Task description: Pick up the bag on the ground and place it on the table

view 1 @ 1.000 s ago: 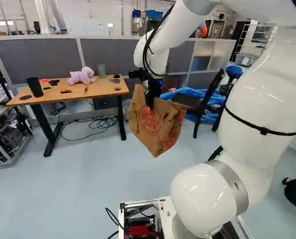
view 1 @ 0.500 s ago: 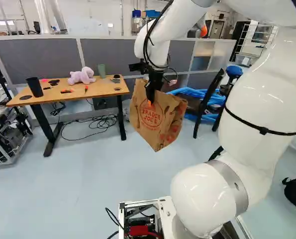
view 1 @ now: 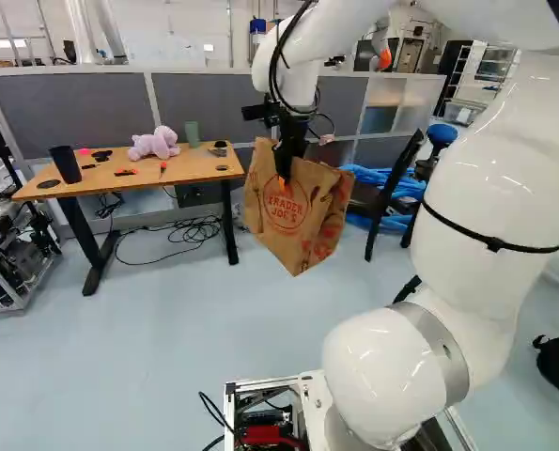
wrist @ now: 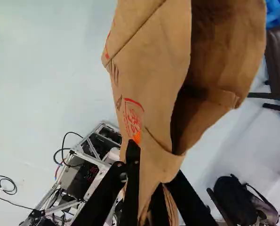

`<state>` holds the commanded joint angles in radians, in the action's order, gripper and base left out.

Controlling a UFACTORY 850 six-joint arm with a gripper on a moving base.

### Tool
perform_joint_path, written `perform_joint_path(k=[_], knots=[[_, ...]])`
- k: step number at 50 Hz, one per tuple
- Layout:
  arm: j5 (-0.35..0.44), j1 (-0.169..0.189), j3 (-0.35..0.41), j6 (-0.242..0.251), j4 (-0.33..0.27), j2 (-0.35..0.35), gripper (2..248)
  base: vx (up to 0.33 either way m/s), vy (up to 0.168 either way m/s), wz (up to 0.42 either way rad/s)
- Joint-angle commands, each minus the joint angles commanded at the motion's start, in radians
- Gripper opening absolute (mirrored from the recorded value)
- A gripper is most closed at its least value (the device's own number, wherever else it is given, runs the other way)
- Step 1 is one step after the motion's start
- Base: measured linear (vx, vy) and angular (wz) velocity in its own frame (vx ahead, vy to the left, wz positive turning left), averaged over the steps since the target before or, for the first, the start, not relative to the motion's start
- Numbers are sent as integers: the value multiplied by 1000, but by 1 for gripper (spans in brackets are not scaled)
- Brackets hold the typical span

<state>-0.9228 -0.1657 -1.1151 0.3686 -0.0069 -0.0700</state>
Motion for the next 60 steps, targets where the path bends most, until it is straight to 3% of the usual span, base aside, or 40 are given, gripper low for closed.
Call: perform_joint_path(k=[60], knots=[[-231, -10, -231, 0, 0, -29, 21, 0, 0, 0]])
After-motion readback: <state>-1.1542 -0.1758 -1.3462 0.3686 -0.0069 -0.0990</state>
